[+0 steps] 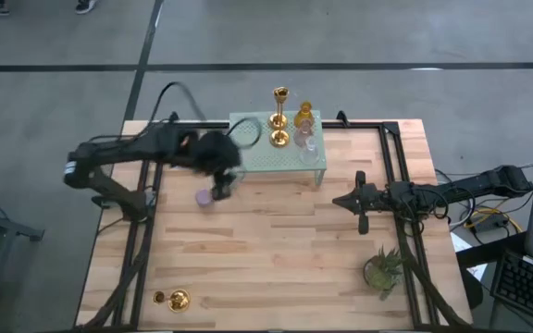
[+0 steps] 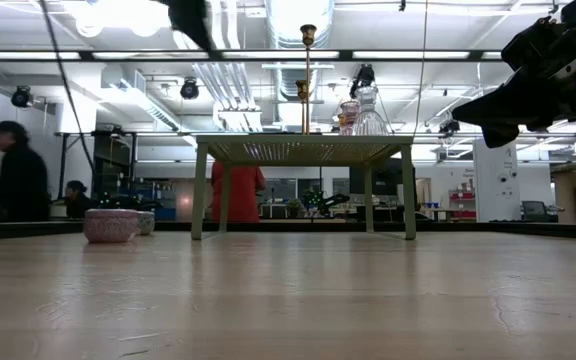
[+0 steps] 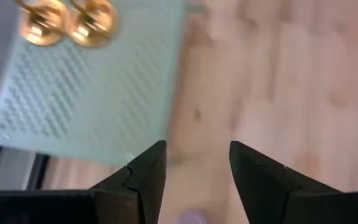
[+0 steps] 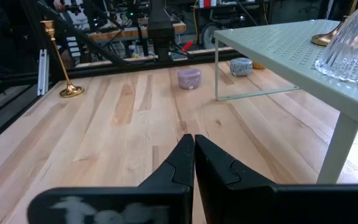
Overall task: Pick & Place candle stick holders
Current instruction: Put the gold candle holder on the shelf
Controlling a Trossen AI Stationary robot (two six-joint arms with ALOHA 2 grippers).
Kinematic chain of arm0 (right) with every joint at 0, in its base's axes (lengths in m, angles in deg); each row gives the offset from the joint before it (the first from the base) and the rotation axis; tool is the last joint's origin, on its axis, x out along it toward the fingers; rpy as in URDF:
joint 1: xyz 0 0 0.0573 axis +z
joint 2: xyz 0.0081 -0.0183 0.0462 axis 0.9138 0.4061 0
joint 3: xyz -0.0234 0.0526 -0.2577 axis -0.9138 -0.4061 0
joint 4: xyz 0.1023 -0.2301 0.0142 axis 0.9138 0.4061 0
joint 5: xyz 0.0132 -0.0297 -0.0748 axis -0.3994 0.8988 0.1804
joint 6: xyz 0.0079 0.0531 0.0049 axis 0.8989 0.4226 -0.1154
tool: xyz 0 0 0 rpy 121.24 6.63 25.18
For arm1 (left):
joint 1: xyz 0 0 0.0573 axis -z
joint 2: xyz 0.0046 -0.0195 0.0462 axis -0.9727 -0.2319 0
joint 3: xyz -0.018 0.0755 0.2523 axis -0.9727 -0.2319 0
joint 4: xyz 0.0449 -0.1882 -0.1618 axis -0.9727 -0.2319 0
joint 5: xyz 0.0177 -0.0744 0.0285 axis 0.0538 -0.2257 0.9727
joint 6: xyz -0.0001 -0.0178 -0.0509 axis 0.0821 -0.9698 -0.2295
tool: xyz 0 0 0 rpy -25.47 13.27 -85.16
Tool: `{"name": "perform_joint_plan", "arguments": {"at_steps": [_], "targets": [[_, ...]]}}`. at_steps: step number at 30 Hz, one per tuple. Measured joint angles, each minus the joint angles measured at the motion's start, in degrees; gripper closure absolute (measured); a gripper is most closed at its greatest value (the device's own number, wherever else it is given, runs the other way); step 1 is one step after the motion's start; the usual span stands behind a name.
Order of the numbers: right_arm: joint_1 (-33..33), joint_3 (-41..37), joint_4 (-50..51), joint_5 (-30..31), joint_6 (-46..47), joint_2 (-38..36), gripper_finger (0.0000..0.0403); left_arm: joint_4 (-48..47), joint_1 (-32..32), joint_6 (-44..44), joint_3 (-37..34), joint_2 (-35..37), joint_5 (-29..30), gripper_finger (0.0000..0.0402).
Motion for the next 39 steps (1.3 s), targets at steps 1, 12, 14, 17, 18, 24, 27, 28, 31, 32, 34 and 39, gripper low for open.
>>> {"name": "perform_joint_plan", "arguments": {"at_steps": [1, 12, 14, 17, 18, 24, 27, 28, 31, 32, 34, 39], "targets": [[0.0, 0.0, 0.01, 0.0, 0.0, 0.0, 0.0394, -1.05, 1.99, -0.46, -1.64, 2.0, 0.08, 0.0223], [0.0, 0.0, 0.0, 0.0, 0.0, 0.01, 0.0394, -2.88, 24.89, -22.6, -20.97, 18.17, -3.69, 0.0223], [0.0, 0.0, 0.0, 0.0, -0.02, 0.02, 0.0394, -2.97, 29.59, -25.98, -23.22, 19.22, -5.78, 0.0223], [0.0, 0.0, 0.02, 0.0, -0.01, 0.02, 0.0394, -2.6, 36.95, -32.26, -25.79, 19.74, -6.29, 0.0223], [0.0, 0.0, 0.02, 0.0, -0.02, 0.02, 0.0394, -2.58, 39.32, -34.09, -26.35, 19.69, -6.29, 0.0224], [0.0, 0.0, 0.02, 0.0, -0.02, 0.02, 0.0394, -2.49, 51.5, -46.53, -28.53, 18.81, -6.14, 0.0225], [0.0, 0.0, 0.02, 0.0, -0.02, 0.02, 0.0394, -2.39, 56.04, -52.39, -28.8, 18.4, -5.93, 0.0225], [0.0, 0.0, 0.02, 0.0, -0.02, 0.02, 0.0394, -2.0, 57.43, -54.36, -28.8, 18.17, -5.79, 0.0226], [0.0, 0.0, 0.02, 0.0, -0.04, 0.02, 0.0394, 1.14, 62.18, -59.49, -28.8, 17.2, -5.37, 0.0227], [0.0, 0.0, 0.02, 0.0, -0.03, 0.02, 0.0394, 2.58, 63.69, -60.42, -28.8, 16.78, -4.94, 0.0227], [0.0, 0.0, 0.02, 0.0, -0.02, 0.02, 0.0394, 4.76, 66.18, -61.63, -28.8, 15.72, -4.0, 0.0227], [0.0, 0.0, 0.02, 0.0, -0.04, 0.02, 0.0394, 5.44, 69.13, -65.22, -28.82, 11.91, -3.12, 0.0227]]}}
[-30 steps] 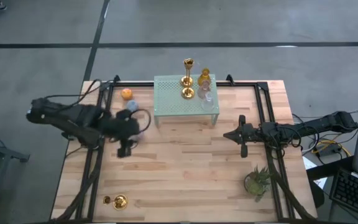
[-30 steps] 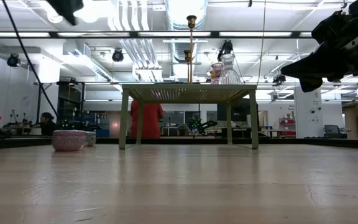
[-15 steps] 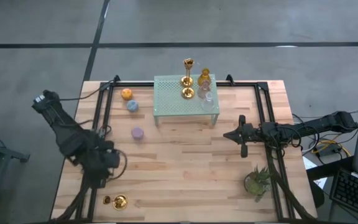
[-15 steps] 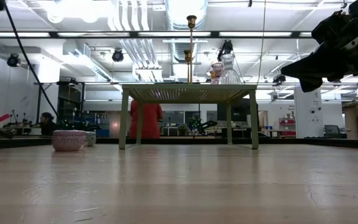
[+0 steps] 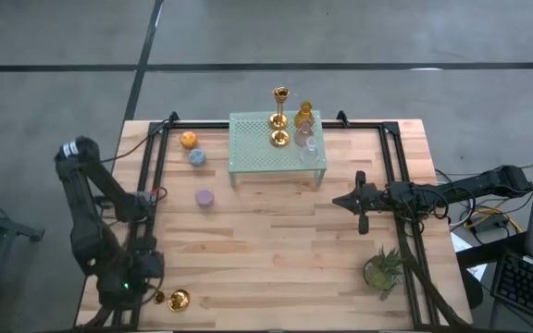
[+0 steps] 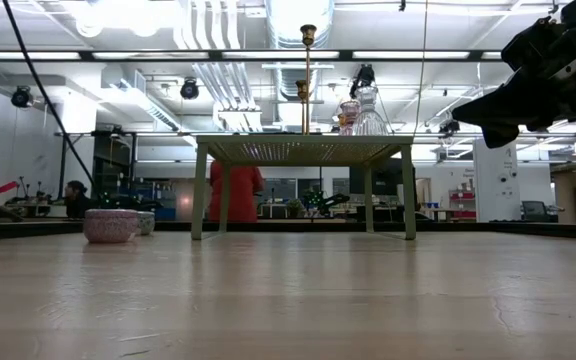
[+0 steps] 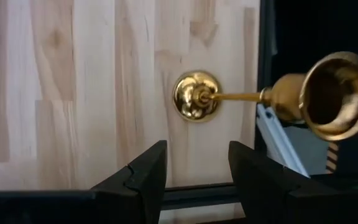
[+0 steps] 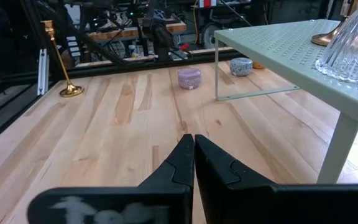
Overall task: Pick & Place candle stick holders
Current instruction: Put the gold candle holder on the shelf
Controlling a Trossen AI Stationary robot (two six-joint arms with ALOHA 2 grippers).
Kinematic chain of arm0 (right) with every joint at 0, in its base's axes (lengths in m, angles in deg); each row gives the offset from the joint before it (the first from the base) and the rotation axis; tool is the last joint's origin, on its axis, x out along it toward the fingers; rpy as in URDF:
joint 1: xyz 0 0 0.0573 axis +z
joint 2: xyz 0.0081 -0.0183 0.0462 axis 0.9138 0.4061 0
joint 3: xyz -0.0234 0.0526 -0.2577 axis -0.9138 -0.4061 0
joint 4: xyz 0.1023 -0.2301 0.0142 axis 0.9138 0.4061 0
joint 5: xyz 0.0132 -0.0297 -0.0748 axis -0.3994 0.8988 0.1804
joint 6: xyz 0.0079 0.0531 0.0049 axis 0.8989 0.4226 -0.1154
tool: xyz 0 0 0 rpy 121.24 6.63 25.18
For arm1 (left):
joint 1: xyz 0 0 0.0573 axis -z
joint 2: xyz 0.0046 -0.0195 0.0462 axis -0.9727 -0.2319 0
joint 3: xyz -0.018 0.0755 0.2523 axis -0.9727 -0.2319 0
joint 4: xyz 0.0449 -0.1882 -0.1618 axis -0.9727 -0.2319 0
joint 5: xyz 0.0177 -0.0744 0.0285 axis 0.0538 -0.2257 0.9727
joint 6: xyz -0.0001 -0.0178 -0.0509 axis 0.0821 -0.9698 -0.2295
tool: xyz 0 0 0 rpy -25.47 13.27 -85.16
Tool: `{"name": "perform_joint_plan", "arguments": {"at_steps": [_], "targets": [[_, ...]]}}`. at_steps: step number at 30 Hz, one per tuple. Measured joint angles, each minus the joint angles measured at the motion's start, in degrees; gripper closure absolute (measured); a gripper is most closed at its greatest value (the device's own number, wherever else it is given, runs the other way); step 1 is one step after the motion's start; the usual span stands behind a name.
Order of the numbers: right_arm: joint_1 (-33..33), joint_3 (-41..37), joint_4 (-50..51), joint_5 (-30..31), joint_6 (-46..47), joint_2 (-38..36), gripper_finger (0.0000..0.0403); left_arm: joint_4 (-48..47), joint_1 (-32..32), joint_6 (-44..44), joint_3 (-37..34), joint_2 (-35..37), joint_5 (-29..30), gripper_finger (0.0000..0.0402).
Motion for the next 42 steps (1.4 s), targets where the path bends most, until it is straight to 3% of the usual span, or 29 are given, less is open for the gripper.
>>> {"name": "perform_joint_plan", "arguments": {"at_steps": [17, 23, 42], "targets": [[-0.02, 0.0, 0.0, 0.01, 0.0, 0.0, 0.0394, 11.42, 0.4, 2.86, 0.0, -11.51, 3.21, 0.0227], [-0.02, 0.0, -0.01, 0.0, 0.0, 0.0, 0.0394, 11.99, 1.2, 3.03, 0.02, -12.73, 10.03, 0.0227], [-0.02, 0.0, 0.0, 0.0, 0.0, 0.0, 0.0394, 11.61, 5.1, -3.55, -0.07, -12.34, 10.79, 0.0233]]}}
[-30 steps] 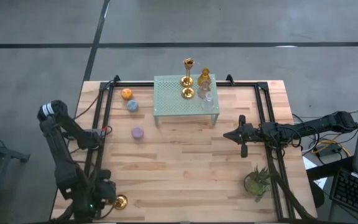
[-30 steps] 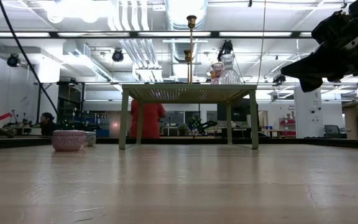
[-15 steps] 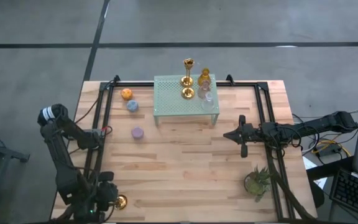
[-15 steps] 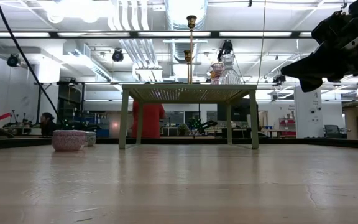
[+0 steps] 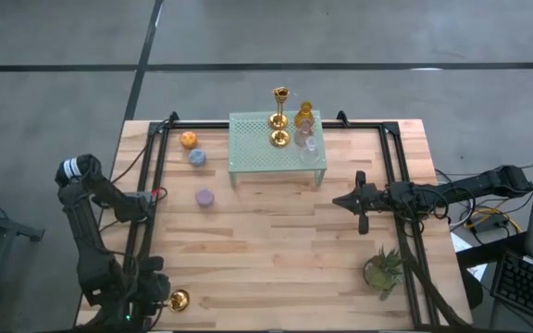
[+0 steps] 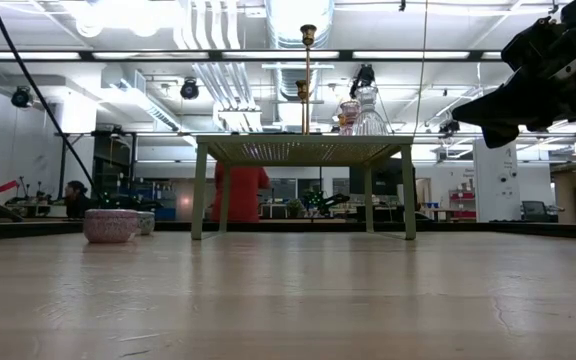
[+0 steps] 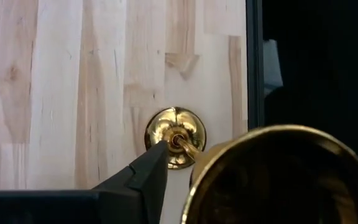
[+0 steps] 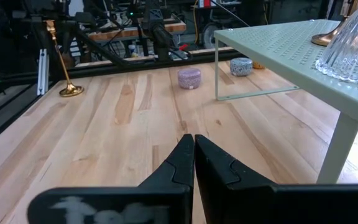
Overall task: Pick & Place candle stick holders
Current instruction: Put the gold candle holder on the shelf
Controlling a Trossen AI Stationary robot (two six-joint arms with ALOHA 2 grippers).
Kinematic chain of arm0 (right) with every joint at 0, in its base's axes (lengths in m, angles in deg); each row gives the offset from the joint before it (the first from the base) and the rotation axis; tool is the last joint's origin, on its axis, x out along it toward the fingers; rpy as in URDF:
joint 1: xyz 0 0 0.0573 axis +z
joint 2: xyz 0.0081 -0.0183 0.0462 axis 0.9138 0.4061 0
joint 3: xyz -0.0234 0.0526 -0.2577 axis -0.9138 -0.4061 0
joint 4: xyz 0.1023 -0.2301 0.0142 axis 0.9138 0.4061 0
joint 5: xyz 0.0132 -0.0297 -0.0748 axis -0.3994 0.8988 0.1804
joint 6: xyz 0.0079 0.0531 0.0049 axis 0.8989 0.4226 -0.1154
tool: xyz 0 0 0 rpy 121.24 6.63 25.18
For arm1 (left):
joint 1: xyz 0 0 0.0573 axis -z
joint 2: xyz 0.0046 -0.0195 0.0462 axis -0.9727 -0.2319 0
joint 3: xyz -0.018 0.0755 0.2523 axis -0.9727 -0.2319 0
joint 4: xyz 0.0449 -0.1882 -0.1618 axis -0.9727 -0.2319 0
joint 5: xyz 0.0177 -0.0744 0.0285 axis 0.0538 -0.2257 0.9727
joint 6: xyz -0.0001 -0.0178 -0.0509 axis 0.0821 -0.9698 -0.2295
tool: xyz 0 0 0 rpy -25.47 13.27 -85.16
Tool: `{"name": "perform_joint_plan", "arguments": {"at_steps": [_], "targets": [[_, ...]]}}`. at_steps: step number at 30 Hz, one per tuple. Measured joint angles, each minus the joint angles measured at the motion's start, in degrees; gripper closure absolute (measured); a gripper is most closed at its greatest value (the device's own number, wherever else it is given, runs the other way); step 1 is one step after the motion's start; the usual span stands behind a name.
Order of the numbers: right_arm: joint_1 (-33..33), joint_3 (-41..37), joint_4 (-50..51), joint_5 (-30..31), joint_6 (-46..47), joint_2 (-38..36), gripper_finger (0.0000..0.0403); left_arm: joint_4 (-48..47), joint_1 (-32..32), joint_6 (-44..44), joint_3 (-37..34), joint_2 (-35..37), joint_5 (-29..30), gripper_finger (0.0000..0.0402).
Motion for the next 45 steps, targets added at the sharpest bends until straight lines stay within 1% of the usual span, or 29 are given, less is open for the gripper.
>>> {"name": "perform_joint_plan", "arguments": {"at_steps": [4, 8, 15, 18, 23, 28, 33, 37, 40, 43, 45], "targets": [[0.02, 0.0, 0.0, 0.0, 0.0, 0.0, 0.0394, 0.21, 0.11, 0.06, -0.02, 0.0, 1.73, 0.0259], [0.0, 0.0, 0.0, 0.0, 0.0, 0.0, 0.0394, 0.35, 0.42, 0.5, -0.06, 0.0, 4.89, 0.0288], [0.0, 0.0, 0.0, 0.0, 0.0, 0.0, 0.0394, 0.85, 1.03, -0.49, -0.95, 0.0, 5.24, 0.0329], [0.0, 0.0, 0.0, 0.0, 0.0, 0.0, 0.0394, 0.98, 1.14, -0.75, -1.27, 0.0, 5.43, 0.0332], [0.02, 0.0, 0.0, 0.0, 0.0, 0.0, 0.0394, 0.92, 1.12, -1.14, -1.55, -0.02, 8.25, 0.0324], [0.0, 0.0, 0.0, 0.0, 0.0, 0.0, 0.0394, -0.08, -0.03, -0.93, -1.53, 1.04, 10.64, 0.0331], [0.01, 0.0, 0.0, 0.0, 0.0, 0.0, 0.0394, -1.68, -2.67, -0.29, -1.53, 3.34, 13.99, 0.0328], [0.0, 0.0, 0.0, 0.0, 0.0, 0.0, 0.0394, -2.87, -6.27, 4.17, -1.51, 5.61, 14.51, 0.0326], [0.02, 0.0, 0.0, 0.0, 0.0, 0.0, 0.0394, -4.37, -10.8, 7.12, -1.49, 7.98, 15.63, 0.033], [0.0, 0.0, 0.0, 0.0, 0.0, 0.0, 0.0394, -4.12, -16.84, 10.26, -1.49, 10.71, 15.74, 0.0329], [0.0, 0.0, 0.0, 0.0, 0.0, 0.0, 0.0394, -3.73, -21.31, 14.09, -1.46, 12.51, 15.81, 0.0325]]}}
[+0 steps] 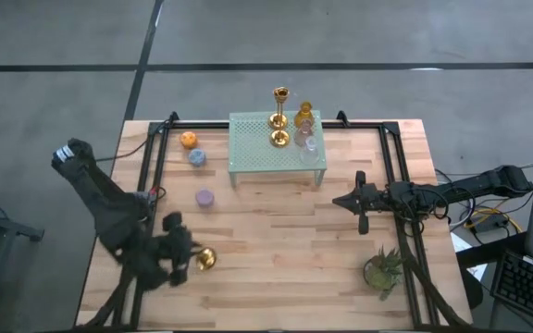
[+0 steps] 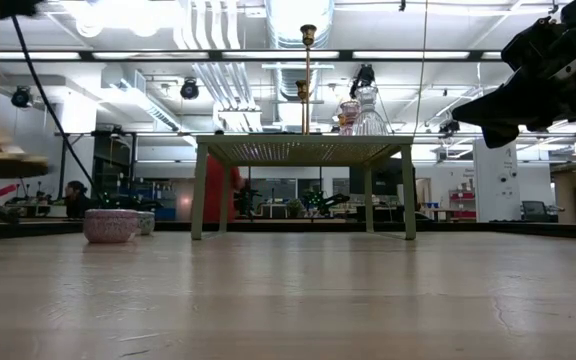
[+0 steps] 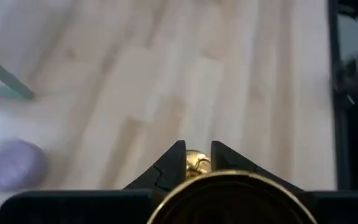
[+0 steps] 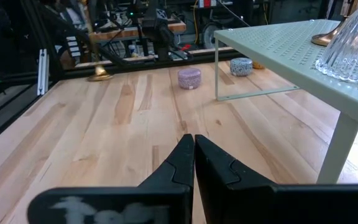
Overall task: Pick & Place candle stick holders
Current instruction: Put the gold candle holder on the shelf
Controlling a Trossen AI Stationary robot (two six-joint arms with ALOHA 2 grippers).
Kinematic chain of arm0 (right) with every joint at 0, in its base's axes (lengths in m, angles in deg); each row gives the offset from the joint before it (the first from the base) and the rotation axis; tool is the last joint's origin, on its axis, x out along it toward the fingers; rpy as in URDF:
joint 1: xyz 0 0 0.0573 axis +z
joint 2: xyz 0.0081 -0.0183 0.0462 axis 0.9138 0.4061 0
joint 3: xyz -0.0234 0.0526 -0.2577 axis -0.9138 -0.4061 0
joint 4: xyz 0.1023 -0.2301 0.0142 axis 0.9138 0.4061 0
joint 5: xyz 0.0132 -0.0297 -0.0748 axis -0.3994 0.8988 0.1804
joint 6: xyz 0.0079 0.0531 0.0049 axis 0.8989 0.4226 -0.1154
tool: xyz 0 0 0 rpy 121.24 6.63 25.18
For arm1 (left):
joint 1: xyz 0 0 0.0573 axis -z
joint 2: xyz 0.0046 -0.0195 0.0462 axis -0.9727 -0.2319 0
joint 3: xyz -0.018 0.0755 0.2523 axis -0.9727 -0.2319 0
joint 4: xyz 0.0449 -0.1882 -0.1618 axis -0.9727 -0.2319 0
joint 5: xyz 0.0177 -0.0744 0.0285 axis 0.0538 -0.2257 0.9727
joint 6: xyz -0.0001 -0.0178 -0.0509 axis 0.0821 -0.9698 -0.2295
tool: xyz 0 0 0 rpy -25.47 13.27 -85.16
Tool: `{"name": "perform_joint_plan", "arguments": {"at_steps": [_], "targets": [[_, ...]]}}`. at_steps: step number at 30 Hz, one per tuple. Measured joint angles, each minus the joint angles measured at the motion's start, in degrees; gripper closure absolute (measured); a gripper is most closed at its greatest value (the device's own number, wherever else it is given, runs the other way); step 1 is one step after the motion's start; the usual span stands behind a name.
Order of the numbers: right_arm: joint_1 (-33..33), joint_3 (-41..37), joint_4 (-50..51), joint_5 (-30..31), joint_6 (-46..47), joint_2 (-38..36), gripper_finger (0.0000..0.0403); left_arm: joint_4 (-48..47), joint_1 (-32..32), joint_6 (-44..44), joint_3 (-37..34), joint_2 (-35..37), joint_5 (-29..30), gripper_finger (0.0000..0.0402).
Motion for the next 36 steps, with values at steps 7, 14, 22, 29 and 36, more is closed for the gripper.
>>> {"name": "perform_joint_plan", "arguments": {"at_steps": [7, 14, 22, 29, 36], "targets": [[0.0, 0.0, 0.0, 0.0, 0.0, 0.0, 0.0394, 2.57, -19.4, 13.91, 2.5, 3.82, -0.93, 0.033], [0.02, 0.0, -0.02, 0.0, 0.0, 0.0, 0.0394, 7.06, -38.74, 29.24, 9.1, 3.84, -5.96, 0.0323], [0.0, 0.0, 0.0, 0.0, 0.0, 0.0, 0.0394, 19.36, -56.52, 39.5, 11.81, 2.97, -18.47, 0.033], [0.02, 0.0, 0.0, 0.0, 0.0, 0.0, 0.0394, 19.29, -63.99, 42.35, 15.88, -4.61, -23.81, 0.0314], [0.0, 0.0, 0.01, 0.0, 0.0, 0.0, 0.0394, 18.32, -65.42, 47.76, 23.75, -12.18, -24.08, 0.033]]}}
